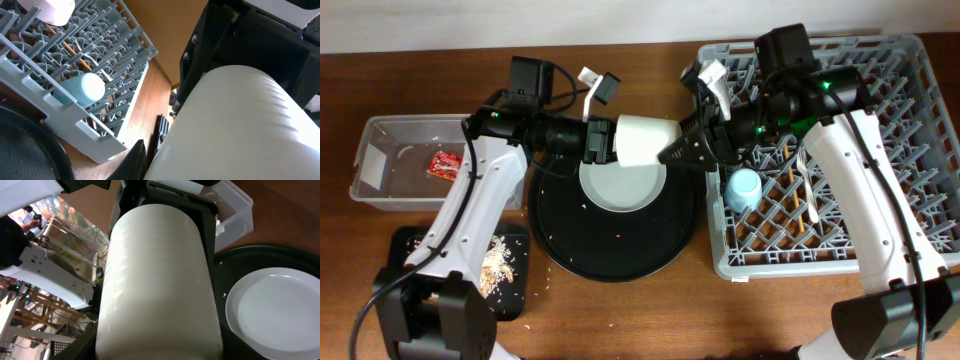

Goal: Sort waste into correct bins and load items into the dishwasher rack
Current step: 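Hand the cream cup from the left gripper to the right gripper, then set the cream cup into the rack with the right gripper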

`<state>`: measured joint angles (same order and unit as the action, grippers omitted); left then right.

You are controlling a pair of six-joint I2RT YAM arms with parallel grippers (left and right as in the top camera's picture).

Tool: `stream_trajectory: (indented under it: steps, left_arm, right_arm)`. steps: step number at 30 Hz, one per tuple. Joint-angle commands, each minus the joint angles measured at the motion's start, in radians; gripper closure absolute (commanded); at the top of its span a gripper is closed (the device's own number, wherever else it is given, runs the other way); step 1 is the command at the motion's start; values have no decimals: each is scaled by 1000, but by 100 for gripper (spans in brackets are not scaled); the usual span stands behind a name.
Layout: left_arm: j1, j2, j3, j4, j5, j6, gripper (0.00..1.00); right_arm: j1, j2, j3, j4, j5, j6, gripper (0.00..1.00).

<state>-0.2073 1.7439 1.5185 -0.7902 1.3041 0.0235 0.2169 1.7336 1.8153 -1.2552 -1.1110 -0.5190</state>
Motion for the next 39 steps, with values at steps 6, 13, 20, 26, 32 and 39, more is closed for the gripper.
stream_trajectory:
  steps: [6,13,20,26,32,39]
  left_arm:
    - [91,7,-12,-8,-387,37,55]
    - [112,7,-12,-105,-779,-39,55]
    - [112,7,-12,-128,-816,-39,55]
    - [112,7,-12,-128,-830,-39,54]
    - [112,7,-12,-129,-830,-39,54]
    - [110,7,-12,-129,-830,-39,45]
  right_arm:
    - [-111,-22,23,14,-103,38,61]
    - [-204,-74,86,6,650,383,63]
    - [-136,58,73,-9,1019,428,62]
    - [-95,273,72,58,1020,427,63]
    - [-86,287,45,70,1105,427,62]
    - [-86,287,-1,105,1105,427,7]
